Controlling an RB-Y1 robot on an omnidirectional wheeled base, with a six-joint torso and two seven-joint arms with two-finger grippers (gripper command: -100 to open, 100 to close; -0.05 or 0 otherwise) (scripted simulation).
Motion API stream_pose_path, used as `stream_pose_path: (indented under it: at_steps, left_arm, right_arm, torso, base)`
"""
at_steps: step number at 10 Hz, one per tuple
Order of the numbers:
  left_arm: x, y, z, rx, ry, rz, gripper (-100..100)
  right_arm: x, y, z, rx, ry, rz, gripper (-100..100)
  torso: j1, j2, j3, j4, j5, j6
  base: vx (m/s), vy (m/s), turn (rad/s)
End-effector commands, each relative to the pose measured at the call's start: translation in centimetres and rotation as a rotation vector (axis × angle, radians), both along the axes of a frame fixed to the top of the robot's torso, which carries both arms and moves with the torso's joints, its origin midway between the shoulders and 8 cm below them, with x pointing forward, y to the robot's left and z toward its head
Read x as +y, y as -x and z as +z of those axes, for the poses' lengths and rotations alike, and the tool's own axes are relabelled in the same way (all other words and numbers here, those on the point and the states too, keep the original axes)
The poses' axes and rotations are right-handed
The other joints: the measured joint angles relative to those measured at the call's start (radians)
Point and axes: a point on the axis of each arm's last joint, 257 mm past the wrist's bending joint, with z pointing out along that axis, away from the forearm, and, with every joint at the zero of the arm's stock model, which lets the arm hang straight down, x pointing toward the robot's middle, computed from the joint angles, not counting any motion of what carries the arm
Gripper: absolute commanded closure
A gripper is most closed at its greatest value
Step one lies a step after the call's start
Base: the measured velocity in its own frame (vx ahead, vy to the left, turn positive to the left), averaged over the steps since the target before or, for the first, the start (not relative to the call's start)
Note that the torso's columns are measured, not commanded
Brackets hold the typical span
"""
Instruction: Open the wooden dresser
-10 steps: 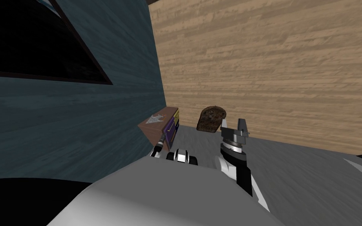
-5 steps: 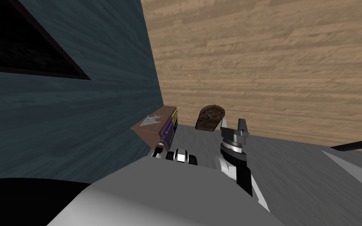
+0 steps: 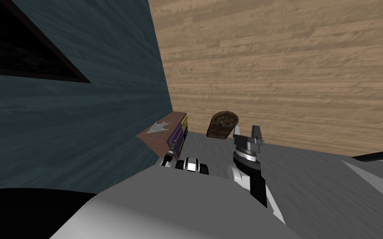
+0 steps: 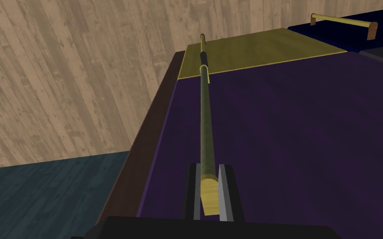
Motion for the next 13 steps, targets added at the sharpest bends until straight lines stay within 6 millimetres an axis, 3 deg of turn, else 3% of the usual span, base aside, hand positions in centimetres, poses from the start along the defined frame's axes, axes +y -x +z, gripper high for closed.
stream_pose_path:
  at_steps: [1,4,7,8,10,13]
  left_arm:
    - [-0.6,-0.9,0.3,-0.001,-0.001,-0.002,100]
    - [-1.2,-1.1,0.4,0.001,0.000,-0.004,100]
    - [-1.8,-1.5,0.9,-0.012,-0.001,-0.005,100]
    - [-1.5,-3.4,1.5,-0.003,0.001,-0.007,-100]
    - [-1.5,-4.3,2.0,-0.002,0.001,-0.009,-100]
    - [-1.4,-7.2,3.6,-0.002,0.003,-0.012,-100]
  right_arm:
    - [0.0,0.0,0.0,0.000,0.000,0.000,0]
    - [0.0,0.0,0.0,0.000,0.000,0.000,0]
    - [0.0,0.0,0.0,0.000,0.000,0.000,0]
    - [0.0,0.0,0.0,0.000,0.000,0.000,0]
    - [0.0,0.0,0.0,0.000,0.000,0.000,0]
    - [0.0,0.0,0.0,0.000,0.000,0.000,0]
  torso:
    - [-0.004,0.000,0.001,0.000,-0.001,0.001]
    - [0.009,0.005,0.002,0.002,0.000,-0.004]
    - [0.000,0.006,0.003,0.002,-0.002,-0.002]
    - [0.001,0.008,0.003,0.003,-0.002,-0.003]
    - [0.014,0.005,0.003,0.002,0.002,-0.003]
    - [0.003,0.000,0.000,0.000,0.000,-0.001]
  base:
    - [-0.050,-0.202,0.000]
    - [-0.038,-0.154,-0.010]
    - [-0.025,-0.209,0.010]
    - [-0.066,-0.097,0.014]
    - [-0.071,0.017,0.003]
    - [-0.101,0.016,0.010]
